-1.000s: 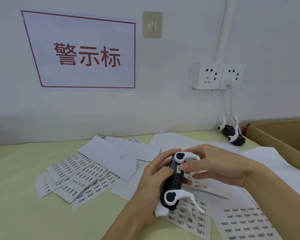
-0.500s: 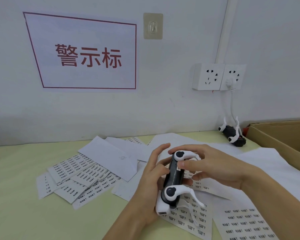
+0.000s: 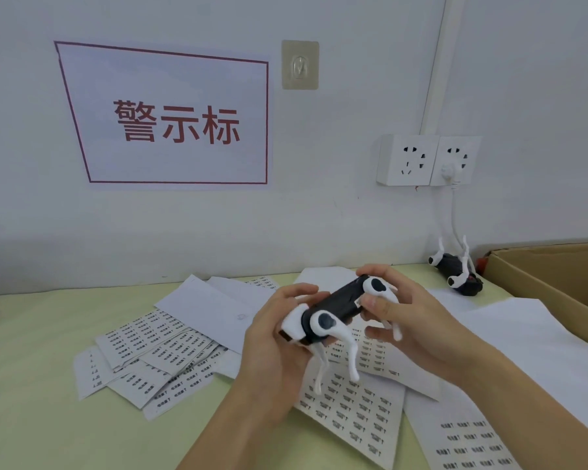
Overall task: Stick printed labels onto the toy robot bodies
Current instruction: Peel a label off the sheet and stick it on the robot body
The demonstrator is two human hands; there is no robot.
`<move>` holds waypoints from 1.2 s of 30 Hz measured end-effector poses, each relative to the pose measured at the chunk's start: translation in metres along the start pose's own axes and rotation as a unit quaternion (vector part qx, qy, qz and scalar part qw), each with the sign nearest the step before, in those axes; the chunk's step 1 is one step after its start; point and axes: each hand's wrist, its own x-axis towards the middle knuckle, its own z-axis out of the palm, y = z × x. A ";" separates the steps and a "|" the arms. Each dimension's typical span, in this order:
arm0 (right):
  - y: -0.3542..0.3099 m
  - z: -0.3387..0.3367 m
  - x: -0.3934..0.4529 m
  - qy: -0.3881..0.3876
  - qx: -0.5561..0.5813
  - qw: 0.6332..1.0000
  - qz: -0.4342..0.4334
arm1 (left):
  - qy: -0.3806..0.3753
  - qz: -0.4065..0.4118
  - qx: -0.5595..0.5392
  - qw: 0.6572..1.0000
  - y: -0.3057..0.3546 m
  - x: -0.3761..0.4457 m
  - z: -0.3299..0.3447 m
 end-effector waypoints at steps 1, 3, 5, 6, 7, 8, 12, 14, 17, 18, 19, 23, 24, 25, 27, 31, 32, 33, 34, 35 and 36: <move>0.004 0.003 0.001 0.024 0.007 1.000 -0.014 | 0.005 0.014 -0.009 1.000 0.001 0.000 0.000; 0.014 0.011 0.003 0.076 -0.006 0.996 -0.038 | 0.025 0.036 -0.012 0.999 0.001 0.001 0.000; 0.026 0.017 0.005 0.121 -0.027 0.991 -0.054 | 0.055 0.052 0.008 0.997 -0.002 0.004 -0.004; 0.031 0.020 0.006 0.135 -0.035 0.989 -0.060 | 0.072 0.058 0.036 0.995 -0.004 0.005 -0.006; 0.035 0.023 0.006 0.142 -0.041 0.987 -0.063 | 0.087 0.063 0.067 0.992 -0.005 0.008 -0.010; 0.039 0.025 0.007 0.145 -0.046 0.986 -0.065 | 0.103 0.066 0.088 0.989 -0.006 0.009 -0.013; 0.051 0.027 0.005 0.133 -0.036 0.988 -0.071 | 0.151 0.082 0.112 0.979 -0.008 0.012 -0.023; 0.055 0.027 0.004 0.115 -0.024 0.990 -0.076 | 0.173 0.084 0.120 0.974 -0.010 0.013 -0.027; 0.057 0.027 0.003 0.109 -0.031 0.990 -0.088 | 0.195 0.078 0.119 0.970 -0.011 0.015 -0.030; 0.057 0.027 0.003 0.108 -0.029 0.990 -0.090 | 0.195 0.079 0.115 0.971 -0.011 0.015 -0.030; 0.057 0.027 0.003 0.107 -0.025 0.990 -0.093 | 0.193 0.080 0.110 0.972 -0.011 0.015 -0.030; 0.057 0.028 0.002 0.098 -0.025 0.989 -0.106 | 0.187 0.073 0.100 0.975 -0.009 0.014 -0.029; 0.058 0.028 0.002 0.098 -0.031 0.989 -0.109 | 0.187 0.072 0.098 0.975 -0.010 0.014 -0.030; 0.058 0.028 0.002 0.099 -0.040 0.988 -0.112 | 0.187 0.073 0.097 0.975 -0.009 0.014 -0.030; 0.059 0.029 0.001 0.099 -0.065 0.986 -0.118 | 0.185 0.074 0.095 0.975 -0.009 0.014 -0.030; 0.060 0.031 -0.001 0.093 -0.093 0.984 -0.121 | 0.176 0.074 0.089 0.978 -0.010 0.013 -0.031; 0.061 0.030 0.000 0.092 -0.095 0.984 -0.121 | 0.175 0.071 0.084 0.978 -0.010 0.014 -0.032; 0.060 0.031 -0.001 0.093 -0.095 0.984 -0.119 | 0.173 0.064 0.077 0.980 -0.010 0.014 -0.033; 0.061 0.030 0.000 0.092 -0.090 0.984 -0.120 | 0.166 0.057 0.068 0.982 -0.010 0.014 -0.034; 0.060 0.030 0.000 0.093 -0.081 0.986 -0.116 | 0.155 0.047 0.052 0.986 -0.010 0.014 -0.035; 0.062 0.029 0.001 0.094 -0.067 0.987 -0.111 | 0.142 0.036 0.034 0.989 -0.008 0.013 -0.034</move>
